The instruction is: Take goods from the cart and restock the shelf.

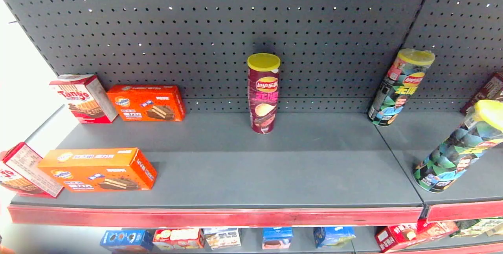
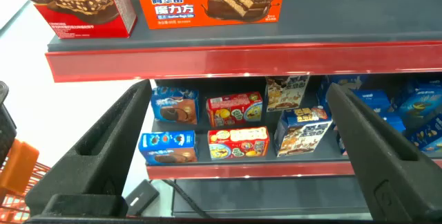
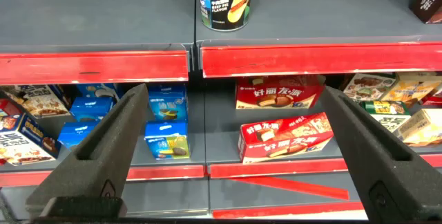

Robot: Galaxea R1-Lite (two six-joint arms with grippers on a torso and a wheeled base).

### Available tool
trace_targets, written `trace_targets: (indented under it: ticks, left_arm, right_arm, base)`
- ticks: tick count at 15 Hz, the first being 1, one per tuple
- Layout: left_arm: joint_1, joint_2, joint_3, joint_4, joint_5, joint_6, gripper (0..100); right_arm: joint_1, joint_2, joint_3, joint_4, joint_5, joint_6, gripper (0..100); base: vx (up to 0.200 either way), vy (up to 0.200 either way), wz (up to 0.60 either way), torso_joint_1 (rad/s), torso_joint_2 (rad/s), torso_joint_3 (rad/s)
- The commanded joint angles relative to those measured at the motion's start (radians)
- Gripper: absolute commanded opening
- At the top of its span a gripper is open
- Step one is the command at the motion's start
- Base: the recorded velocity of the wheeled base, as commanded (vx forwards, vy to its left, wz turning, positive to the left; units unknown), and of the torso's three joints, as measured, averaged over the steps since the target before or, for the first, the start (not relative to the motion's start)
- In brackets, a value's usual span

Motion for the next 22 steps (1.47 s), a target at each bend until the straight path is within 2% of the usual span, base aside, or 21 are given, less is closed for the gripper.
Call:
trace_targets:
  ticks: [1, 7, 21, 22]
  left_arm:
    - [0.0, 0.001, 0.0, 0.0, 0.001, 0.001, 100]
    - [0.0, 0.001, 0.0, 0.002, -0.002, 0.0, 100]
    - [0.0, 0.001, 0.0, 0.002, -0.002, 0.0, 100]
    - [0.0, 0.001, 0.0, 0.002, -0.002, 0.0, 100]
  right_arm:
    - [0.001, 0.0, 0.0, 0.0, 0.0, 0.0, 100]
    - [0.001, 0.0, 0.0, 0.0, 0.0, 0.001, 100]
    - [-0.001, 0.0, 0.0, 0.0, 0.0, 0.0, 100]
    - [-0.001, 0.0, 0.0, 0.0, 0.0, 0.001, 100]
  base:
    - [0.0, 0.0, 0.0, 0.0, 0.0, 0.0]
    - [0.0, 0.0, 0.0, 0.0, 0.0, 0.0]
    - [0.0, 0.0, 0.6, 0.003, 0.0, 0.003]
    - [0.0, 0.0, 0.0, 0.0, 0.0, 0.0]
